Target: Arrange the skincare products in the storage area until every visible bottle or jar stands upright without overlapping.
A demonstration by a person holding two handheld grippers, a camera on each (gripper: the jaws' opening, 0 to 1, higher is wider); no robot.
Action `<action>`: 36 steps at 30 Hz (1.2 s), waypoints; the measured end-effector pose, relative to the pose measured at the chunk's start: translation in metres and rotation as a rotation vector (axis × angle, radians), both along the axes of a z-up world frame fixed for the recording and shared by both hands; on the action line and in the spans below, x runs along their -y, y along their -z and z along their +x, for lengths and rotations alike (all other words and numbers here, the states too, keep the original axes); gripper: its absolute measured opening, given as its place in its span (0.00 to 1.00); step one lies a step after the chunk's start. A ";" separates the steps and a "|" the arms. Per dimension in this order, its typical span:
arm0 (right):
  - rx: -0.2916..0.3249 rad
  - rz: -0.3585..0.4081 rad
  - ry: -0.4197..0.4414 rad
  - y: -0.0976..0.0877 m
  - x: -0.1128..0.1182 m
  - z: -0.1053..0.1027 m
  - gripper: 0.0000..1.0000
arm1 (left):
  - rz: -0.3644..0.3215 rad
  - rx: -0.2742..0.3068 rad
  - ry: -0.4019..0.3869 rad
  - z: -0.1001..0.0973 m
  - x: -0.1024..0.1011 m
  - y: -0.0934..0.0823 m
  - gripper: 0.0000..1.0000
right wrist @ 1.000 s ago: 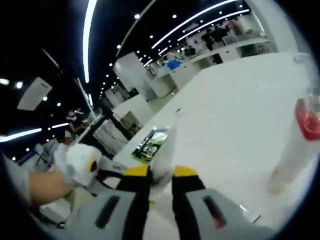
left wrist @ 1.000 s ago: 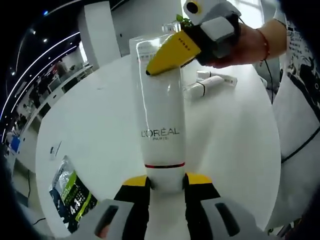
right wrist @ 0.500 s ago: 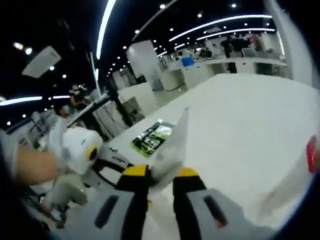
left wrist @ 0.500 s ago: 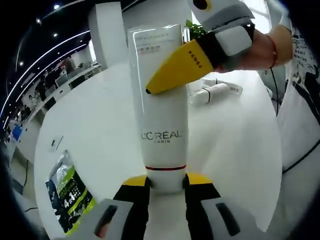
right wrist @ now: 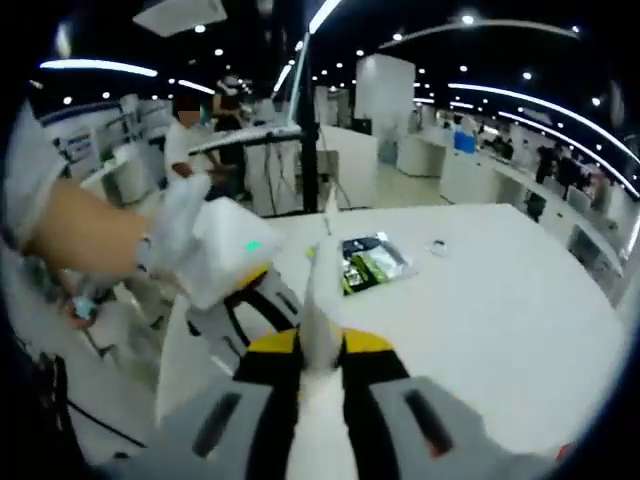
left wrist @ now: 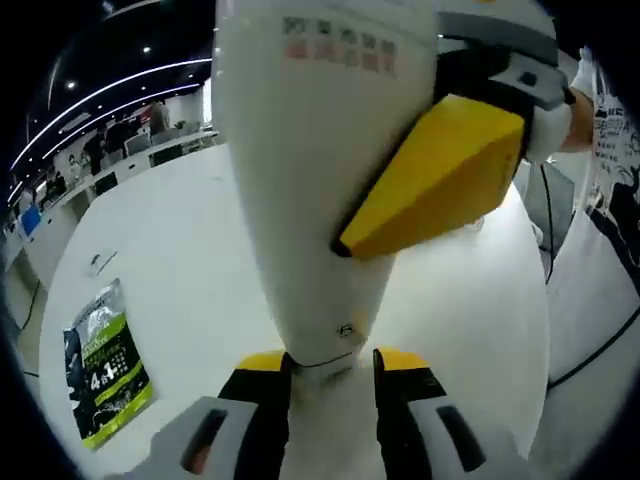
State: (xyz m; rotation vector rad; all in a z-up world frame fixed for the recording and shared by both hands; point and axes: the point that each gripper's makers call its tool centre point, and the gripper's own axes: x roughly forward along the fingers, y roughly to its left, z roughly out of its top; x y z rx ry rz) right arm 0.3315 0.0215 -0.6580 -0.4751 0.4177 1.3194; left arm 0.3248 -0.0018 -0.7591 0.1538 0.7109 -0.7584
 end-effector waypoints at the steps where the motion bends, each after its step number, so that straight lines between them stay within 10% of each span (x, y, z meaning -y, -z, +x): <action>1: -0.038 0.012 0.011 0.000 0.001 0.000 0.13 | -0.010 -0.001 -0.005 0.000 0.000 0.000 0.33; 16: -0.052 -0.003 0.026 0.025 0.033 -0.006 0.24 | -0.095 0.086 -0.076 0.009 0.004 -0.018 0.29; 26: -0.091 0.054 0.380 0.035 0.115 0.013 0.24 | -0.060 0.174 -0.278 0.037 0.012 -0.017 0.28; 36: -0.088 0.053 0.557 0.040 0.171 0.022 0.23 | -0.054 0.178 -0.296 0.073 0.042 -0.016 0.29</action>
